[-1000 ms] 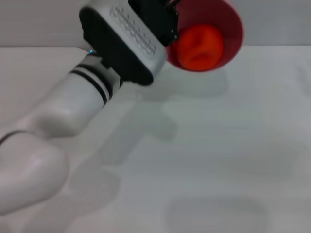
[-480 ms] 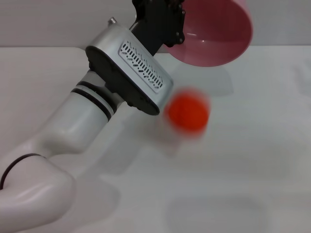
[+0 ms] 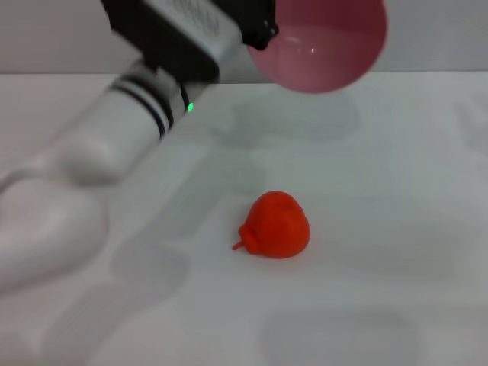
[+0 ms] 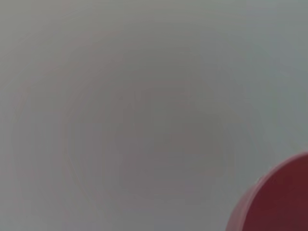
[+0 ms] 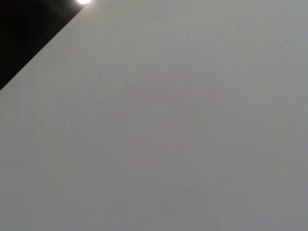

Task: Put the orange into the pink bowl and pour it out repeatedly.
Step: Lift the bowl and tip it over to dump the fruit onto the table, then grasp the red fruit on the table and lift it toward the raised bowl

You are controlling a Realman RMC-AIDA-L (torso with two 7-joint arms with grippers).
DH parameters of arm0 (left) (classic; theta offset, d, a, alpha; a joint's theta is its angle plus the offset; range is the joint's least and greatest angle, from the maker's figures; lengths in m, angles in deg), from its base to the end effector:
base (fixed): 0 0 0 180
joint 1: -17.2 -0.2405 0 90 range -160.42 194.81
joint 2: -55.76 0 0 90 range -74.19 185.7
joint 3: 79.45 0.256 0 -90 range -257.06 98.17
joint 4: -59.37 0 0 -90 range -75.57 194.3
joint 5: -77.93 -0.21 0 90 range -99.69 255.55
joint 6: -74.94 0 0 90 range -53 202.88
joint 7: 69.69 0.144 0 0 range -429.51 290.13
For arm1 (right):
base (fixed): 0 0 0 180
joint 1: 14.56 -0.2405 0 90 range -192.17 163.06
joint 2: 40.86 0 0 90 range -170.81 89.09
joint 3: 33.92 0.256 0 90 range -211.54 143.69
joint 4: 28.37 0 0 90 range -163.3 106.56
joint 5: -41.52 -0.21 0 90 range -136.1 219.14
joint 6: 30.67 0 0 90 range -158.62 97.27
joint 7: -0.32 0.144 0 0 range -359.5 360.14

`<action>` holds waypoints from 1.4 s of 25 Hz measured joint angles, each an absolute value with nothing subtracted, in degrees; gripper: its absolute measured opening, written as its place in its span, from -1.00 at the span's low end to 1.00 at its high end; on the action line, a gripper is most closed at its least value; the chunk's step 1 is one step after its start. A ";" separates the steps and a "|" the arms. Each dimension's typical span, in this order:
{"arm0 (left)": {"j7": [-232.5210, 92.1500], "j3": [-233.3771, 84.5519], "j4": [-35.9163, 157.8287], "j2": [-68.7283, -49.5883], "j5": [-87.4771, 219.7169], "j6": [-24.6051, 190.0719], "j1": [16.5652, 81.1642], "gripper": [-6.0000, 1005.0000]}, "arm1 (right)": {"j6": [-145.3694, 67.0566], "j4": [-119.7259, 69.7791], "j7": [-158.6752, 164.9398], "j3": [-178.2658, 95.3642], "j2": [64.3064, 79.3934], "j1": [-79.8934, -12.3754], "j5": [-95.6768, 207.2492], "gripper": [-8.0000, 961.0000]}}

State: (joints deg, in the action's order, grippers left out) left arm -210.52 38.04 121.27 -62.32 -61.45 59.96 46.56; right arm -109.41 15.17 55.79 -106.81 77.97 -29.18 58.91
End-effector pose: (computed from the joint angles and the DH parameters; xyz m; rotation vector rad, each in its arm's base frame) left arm -0.1069 0.4000 -0.0575 -2.0009 0.0095 -0.4992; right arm 0.2355 0.3328 0.1107 -1.5254 0.3459 1.5895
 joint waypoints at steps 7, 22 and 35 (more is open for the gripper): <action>-214.53 22.18 123.16 -62.42 -60.97 91.40 54.74 -0.89 | -111.49 12.50 55.75 -106.75 77.82 -29.49 59.59 -0.06; -204.64 -24.68 115.35 -57.20 -61.17 149.73 69.36 -0.89 | -106.50 16.79 68.08 -99.56 75.34 -29.66 90.66 -0.10; -205.79 -25.33 115.31 -55.96 -61.35 152.36 60.99 -0.89 | -108.70 34.40 122.97 -95.65 73.57 -45.12 156.38 -0.13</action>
